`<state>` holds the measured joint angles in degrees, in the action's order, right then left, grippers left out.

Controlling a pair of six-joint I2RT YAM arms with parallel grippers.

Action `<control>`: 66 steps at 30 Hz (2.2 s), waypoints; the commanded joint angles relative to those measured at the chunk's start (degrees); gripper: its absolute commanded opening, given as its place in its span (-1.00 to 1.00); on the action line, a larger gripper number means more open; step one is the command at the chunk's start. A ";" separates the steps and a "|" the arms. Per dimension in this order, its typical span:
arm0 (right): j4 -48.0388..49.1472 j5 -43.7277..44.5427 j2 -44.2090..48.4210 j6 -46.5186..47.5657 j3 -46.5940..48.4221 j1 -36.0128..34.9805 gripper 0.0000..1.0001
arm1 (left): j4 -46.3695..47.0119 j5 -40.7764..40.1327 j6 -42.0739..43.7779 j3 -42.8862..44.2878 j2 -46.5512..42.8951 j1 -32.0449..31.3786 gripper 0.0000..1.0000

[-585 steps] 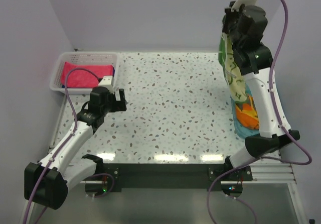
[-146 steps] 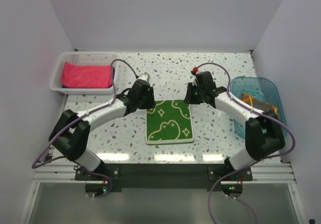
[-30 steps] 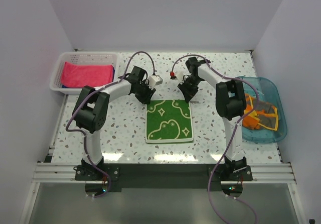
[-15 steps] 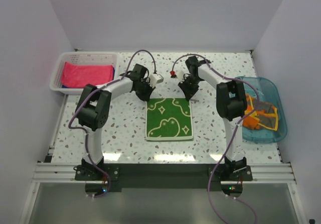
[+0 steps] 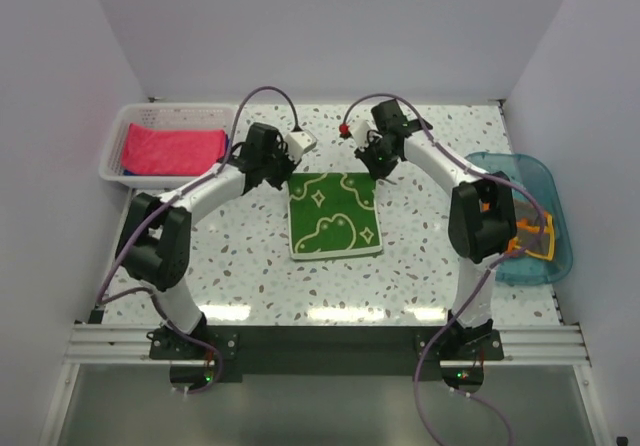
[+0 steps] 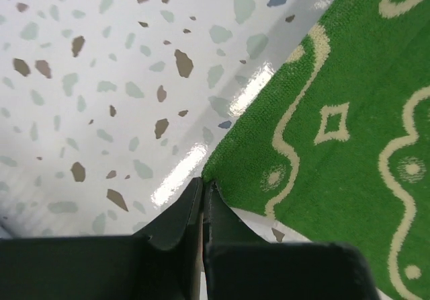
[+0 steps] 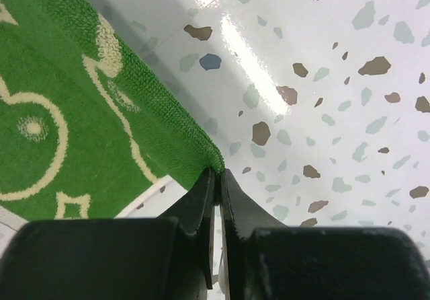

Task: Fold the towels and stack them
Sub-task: Fold the towel

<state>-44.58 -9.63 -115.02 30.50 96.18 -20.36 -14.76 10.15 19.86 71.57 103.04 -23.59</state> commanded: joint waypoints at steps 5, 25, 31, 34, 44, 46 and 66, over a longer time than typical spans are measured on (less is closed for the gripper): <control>6.34 8.66 7.79 -2.20 -7.23 -2.23 -0.85 | 6.33 -3.39 -3.24 -6.88 -9.43 0.31 -1.00; 3.97 15.43 22.73 -12.57 -25.24 -8.64 -0.90 | -0.88 -9.54 -23.72 -20.41 -22.71 -9.19 -1.00; 2.13 10.61 23.79 -15.47 -27.80 -9.70 -0.91 | -1.93 -9.98 -25.57 -22.44 -23.59 -9.19 -1.00; 0.55 8.59 23.18 -17.05 -28.59 -10.23 -0.91 | -2.46 -9.98 -26.01 -22.70 -22.63 -9.36 -1.00; 1.86 7.61 21.07 -19.16 -31.41 -10.40 -0.91 | -2.11 -7.25 -28.12 -24.28 -19.90 -10.42 -1.00; 1.69 7.17 20.80 -19.16 -31.41 -10.49 -0.92 | -2.02 -6.73 -28.38 -24.64 -19.81 -10.59 -1.00; -0.86 7.08 22.82 -20.83 -30.26 -10.84 -0.94 | -6.59 -8.84 -28.38 -22.18 -21.48 -10.86 -1.00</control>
<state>-42.09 -4.01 -94.72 10.52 64.99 -31.40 -18.59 3.36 -8.23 47.33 83.55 -34.59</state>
